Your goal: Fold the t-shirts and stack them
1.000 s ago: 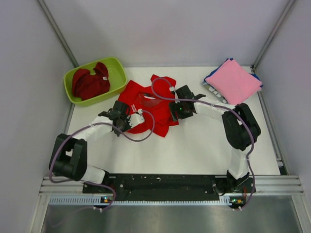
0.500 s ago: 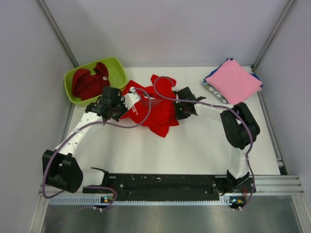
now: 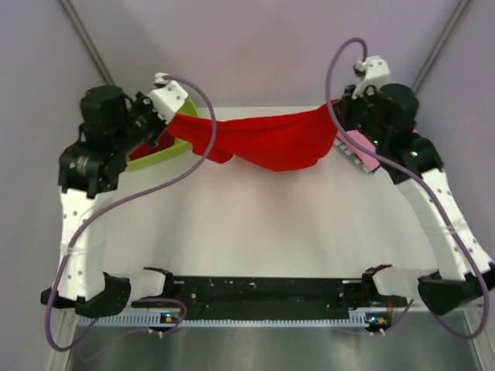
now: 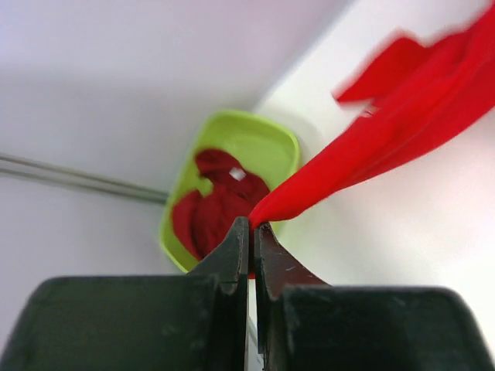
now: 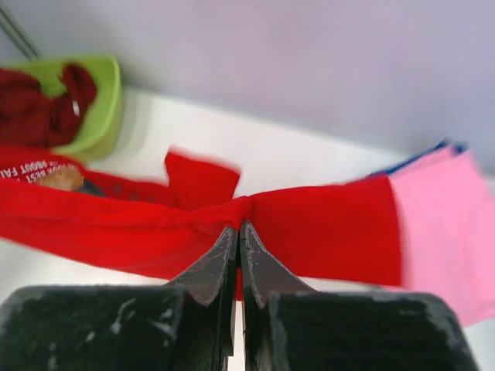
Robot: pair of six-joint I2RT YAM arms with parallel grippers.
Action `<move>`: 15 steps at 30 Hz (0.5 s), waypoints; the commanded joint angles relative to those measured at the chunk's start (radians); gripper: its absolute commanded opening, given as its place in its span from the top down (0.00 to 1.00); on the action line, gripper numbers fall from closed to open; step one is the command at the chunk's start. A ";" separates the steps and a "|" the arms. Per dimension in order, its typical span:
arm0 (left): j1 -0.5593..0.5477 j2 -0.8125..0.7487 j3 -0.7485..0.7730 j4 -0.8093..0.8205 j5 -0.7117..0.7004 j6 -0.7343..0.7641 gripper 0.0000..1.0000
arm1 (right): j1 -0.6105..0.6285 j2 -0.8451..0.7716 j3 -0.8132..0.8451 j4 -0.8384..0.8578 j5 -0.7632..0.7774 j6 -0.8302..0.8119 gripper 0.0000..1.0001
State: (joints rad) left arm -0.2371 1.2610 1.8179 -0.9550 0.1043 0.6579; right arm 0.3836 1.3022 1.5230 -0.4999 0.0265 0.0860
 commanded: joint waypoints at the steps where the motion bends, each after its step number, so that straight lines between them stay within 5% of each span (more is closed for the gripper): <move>1: 0.001 -0.092 0.274 -0.139 0.075 0.034 1.00 | 0.005 -0.191 0.106 -0.060 0.021 -0.163 1.00; 9: 0.001 -0.143 0.472 -0.203 0.026 0.043 1.00 | 0.005 -0.421 0.198 -0.062 -0.059 -0.203 1.00; 15: 0.001 -0.132 0.466 -0.203 -0.014 0.049 1.00 | 0.005 -0.420 0.207 -0.062 -0.119 -0.170 1.00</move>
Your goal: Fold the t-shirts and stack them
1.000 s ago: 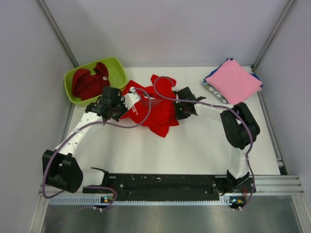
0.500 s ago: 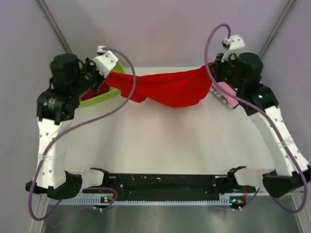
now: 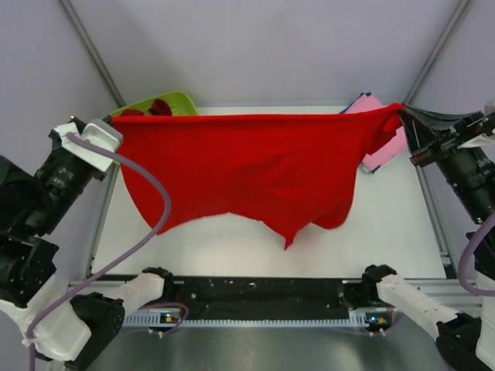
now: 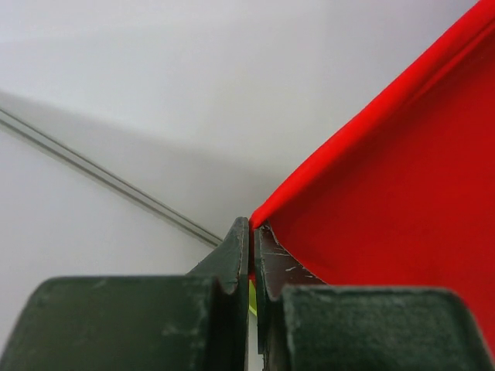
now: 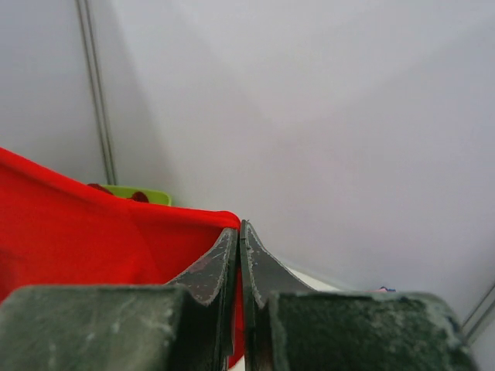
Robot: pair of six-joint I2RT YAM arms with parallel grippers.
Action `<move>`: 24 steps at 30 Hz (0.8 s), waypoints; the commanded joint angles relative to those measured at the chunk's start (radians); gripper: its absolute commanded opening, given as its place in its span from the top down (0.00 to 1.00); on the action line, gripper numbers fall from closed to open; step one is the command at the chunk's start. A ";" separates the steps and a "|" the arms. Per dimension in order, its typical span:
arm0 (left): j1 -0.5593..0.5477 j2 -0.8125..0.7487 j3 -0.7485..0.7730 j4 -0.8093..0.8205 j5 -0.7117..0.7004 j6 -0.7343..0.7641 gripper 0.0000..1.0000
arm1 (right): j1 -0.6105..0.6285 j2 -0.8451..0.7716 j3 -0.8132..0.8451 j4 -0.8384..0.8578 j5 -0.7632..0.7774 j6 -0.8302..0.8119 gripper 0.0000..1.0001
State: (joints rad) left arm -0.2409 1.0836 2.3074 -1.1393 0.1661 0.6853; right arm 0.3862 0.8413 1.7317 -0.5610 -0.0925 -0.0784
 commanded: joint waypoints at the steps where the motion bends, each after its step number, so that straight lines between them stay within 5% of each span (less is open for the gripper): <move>1: 0.005 0.052 -0.040 -0.011 -0.082 0.023 1.00 | 0.002 0.063 -0.010 0.000 0.017 -0.006 1.00; 9: 0.005 0.146 -0.279 0.188 -0.221 0.028 1.00 | -0.004 0.376 0.087 -0.007 0.217 -0.061 1.00; 17: 0.009 0.346 -0.307 0.518 -0.419 0.077 1.00 | -0.237 0.790 0.607 -0.101 0.050 0.066 1.00; 21: 0.011 0.386 -0.209 0.549 -0.416 0.103 1.00 | -0.248 0.805 0.758 -0.126 0.030 0.029 1.00; 24: 0.011 0.368 -0.200 0.517 -0.369 0.109 1.00 | -0.250 0.730 0.709 -0.126 0.001 -0.027 1.00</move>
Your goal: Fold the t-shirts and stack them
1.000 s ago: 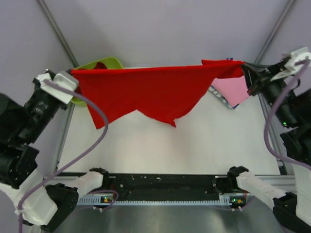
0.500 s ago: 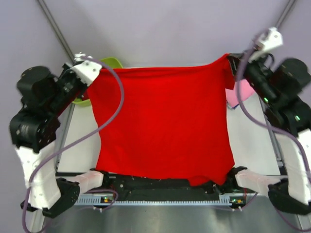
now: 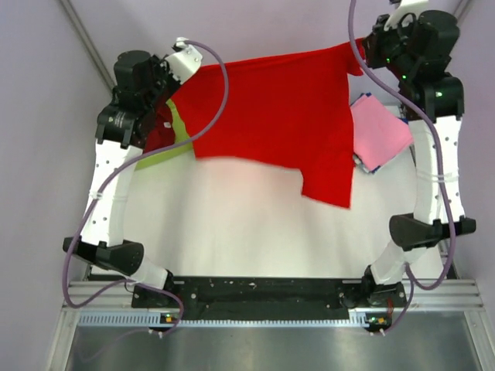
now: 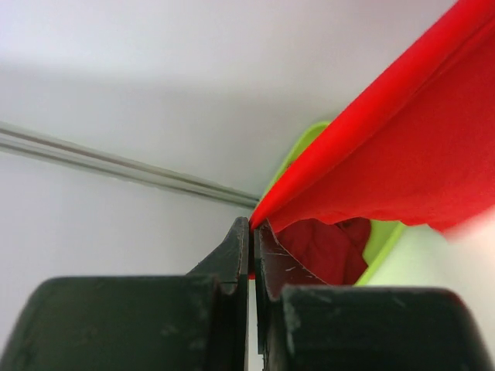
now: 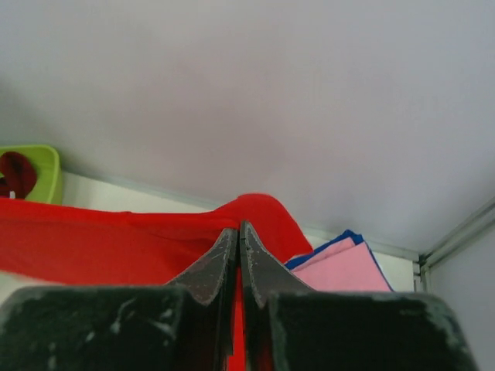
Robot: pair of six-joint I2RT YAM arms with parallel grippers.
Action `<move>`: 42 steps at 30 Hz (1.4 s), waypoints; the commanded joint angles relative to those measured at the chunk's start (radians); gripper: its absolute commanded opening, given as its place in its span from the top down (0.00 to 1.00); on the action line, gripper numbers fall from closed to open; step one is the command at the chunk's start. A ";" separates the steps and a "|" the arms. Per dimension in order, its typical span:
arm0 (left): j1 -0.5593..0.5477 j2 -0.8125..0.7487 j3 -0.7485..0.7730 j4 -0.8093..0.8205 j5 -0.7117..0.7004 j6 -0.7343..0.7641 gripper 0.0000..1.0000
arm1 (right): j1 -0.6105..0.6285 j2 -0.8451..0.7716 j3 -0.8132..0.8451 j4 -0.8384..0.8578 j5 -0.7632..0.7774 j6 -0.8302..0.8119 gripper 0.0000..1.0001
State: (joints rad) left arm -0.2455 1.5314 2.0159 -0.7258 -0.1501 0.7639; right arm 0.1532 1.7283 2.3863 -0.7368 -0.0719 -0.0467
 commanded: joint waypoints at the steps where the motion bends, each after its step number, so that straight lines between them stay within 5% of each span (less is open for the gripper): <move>1: 0.015 -0.091 0.074 0.086 -0.036 0.031 1.00 | -0.015 -0.194 0.000 0.050 -0.037 -0.076 1.00; 5: 0.015 -0.161 -0.087 -0.018 0.073 0.046 1.00 | -0.015 -0.396 -0.312 0.030 -0.297 -0.180 1.00; 8: 0.023 -0.204 -0.302 -0.093 0.190 0.035 1.00 | -0.003 -0.582 -0.638 0.000 -0.666 -0.269 1.00; 10: 0.029 -0.226 -0.490 -0.106 0.182 0.040 1.00 | 0.063 -0.659 -0.894 0.001 -0.758 -0.266 1.00; 17: 0.124 -0.341 -0.938 -0.015 0.086 0.038 1.00 | 0.550 -0.552 -1.376 0.016 -0.651 -0.040 1.00; 22: 0.156 -0.412 -1.207 0.048 0.064 0.071 1.00 | 0.805 -0.259 -1.379 0.073 -0.436 0.040 1.00; 26: 0.198 -0.441 -1.341 0.127 0.018 0.097 1.00 | 0.881 -0.164 -1.285 0.062 -0.370 0.064 0.73; 33: 0.267 -0.471 -1.402 0.121 -0.028 0.121 1.00 | 0.815 -0.404 -1.378 0.059 -0.148 0.214 0.41; 42: 0.273 -0.505 -1.431 0.057 -0.036 0.083 1.00 | 0.258 -0.572 -1.555 0.096 0.067 0.461 0.42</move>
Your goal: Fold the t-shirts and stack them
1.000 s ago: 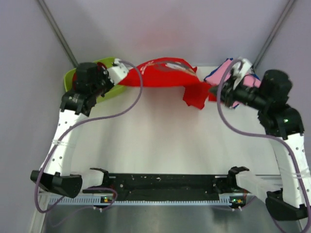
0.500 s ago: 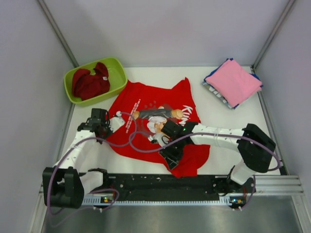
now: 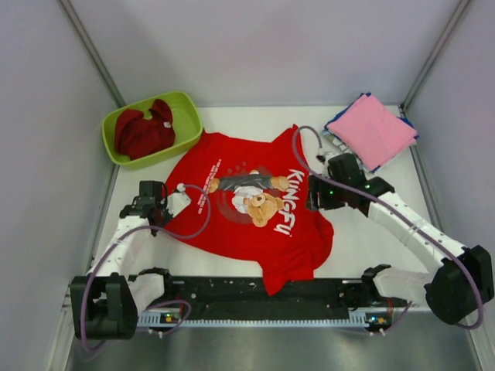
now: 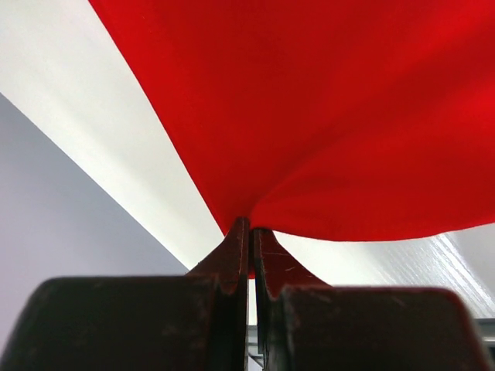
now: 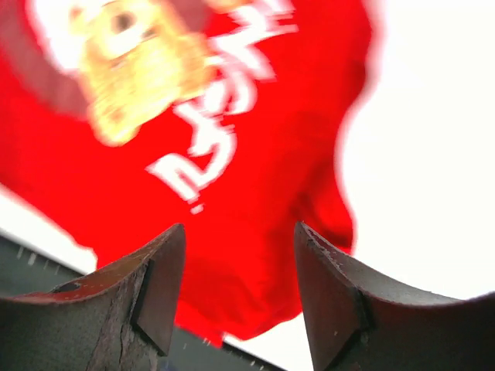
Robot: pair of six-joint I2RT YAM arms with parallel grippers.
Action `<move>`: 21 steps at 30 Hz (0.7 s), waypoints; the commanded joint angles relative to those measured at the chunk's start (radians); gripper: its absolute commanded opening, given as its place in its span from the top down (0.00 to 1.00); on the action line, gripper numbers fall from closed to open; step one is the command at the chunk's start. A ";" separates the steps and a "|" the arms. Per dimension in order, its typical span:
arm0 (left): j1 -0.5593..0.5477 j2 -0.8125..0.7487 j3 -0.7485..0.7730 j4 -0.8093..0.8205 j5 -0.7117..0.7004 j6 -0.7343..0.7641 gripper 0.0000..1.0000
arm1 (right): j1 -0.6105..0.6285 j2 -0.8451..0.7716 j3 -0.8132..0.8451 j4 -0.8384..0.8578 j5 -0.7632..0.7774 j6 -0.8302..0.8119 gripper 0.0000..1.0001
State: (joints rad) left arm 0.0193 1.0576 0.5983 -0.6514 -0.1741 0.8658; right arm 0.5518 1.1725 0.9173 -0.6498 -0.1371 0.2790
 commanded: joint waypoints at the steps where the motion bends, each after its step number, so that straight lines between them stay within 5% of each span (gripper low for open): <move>1: 0.008 -0.034 -0.008 -0.025 0.002 -0.027 1.00 | -0.174 -0.019 -0.118 0.018 0.163 0.146 0.41; 8: 0.007 -0.024 0.000 -0.027 0.028 -0.048 1.00 | -0.224 0.036 -0.276 0.146 0.114 0.232 0.42; 11: 0.007 -0.025 0.006 -0.033 0.019 -0.047 1.00 | -0.224 0.064 -0.330 0.189 0.087 0.281 0.58; 14: 0.007 -0.024 0.017 -0.042 0.012 -0.047 1.00 | -0.225 0.047 -0.377 0.226 0.054 0.304 0.96; 21: 0.007 0.004 0.073 -0.016 0.028 -0.073 1.00 | -0.335 -0.037 -0.258 0.226 0.175 0.255 1.00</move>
State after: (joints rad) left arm 0.0200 1.0458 0.6014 -0.6834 -0.1543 0.8265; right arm 0.2920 1.2015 0.5529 -0.4789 -0.0494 0.5507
